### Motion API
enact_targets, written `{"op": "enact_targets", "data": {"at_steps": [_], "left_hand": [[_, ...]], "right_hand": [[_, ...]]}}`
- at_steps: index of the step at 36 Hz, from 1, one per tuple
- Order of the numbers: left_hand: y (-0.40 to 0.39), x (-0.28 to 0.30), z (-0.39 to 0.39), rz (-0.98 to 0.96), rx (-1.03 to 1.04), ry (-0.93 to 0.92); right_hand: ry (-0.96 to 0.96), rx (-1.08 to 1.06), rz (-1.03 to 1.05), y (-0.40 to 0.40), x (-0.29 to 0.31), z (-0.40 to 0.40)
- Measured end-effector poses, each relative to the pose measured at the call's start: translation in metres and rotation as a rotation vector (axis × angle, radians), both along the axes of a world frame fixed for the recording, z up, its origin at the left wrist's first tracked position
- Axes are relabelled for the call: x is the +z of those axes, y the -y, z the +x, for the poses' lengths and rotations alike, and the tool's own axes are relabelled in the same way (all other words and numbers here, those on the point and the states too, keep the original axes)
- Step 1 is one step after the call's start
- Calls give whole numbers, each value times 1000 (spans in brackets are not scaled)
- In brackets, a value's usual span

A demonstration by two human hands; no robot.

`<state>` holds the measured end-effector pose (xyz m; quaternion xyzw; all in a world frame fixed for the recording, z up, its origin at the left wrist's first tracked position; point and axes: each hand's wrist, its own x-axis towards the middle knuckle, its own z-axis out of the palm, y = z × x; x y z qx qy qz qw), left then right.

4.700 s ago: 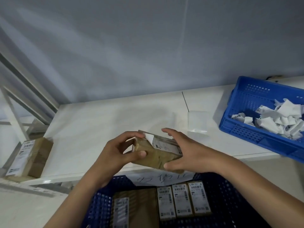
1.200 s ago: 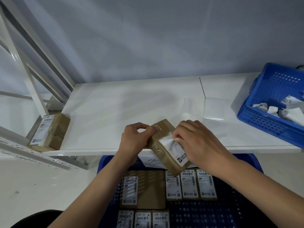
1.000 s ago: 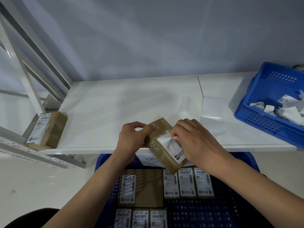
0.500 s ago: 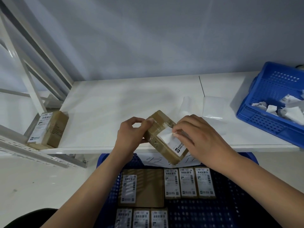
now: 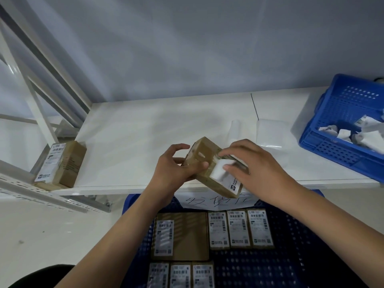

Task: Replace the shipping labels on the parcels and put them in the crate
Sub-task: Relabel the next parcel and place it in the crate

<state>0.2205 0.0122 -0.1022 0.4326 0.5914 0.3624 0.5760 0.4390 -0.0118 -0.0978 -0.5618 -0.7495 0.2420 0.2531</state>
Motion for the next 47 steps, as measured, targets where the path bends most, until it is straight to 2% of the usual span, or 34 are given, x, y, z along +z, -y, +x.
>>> {"op": "enact_targets", "data": {"at_steps": [7, 12, 19, 25, 31, 36, 39, 44, 47], "left_hand": [[1, -6, 4, 15, -30, -64], [1, -2, 5, -2, -5, -1], [1, 0, 5, -121, 90, 166], [-1, 0, 2, -113, 172, 205], [2, 4, 7, -94, 113, 232], [4, 5, 8, -87, 78, 257], [3, 1, 5, -30, 93, 189], [1, -7, 0, 149, 71, -187], [4, -5, 2, 201, 20, -278]], "right_hand": [[9, 27, -156, 2, -4, -1], [-57, -6, -217, -1, -2, 0], [-130, -15, -217, -3, 1, -3], [-55, 84, -336, -1, 2, 0], [-67, 74, -196, 1, -8, 0], [-86, 46, -159, -1, -7, -1], [-67, 74, -175, 0, -4, -2], [-109, 17, -116, 0, 4, -3], [-49, 30, 128, -2, 0, -3]]}}
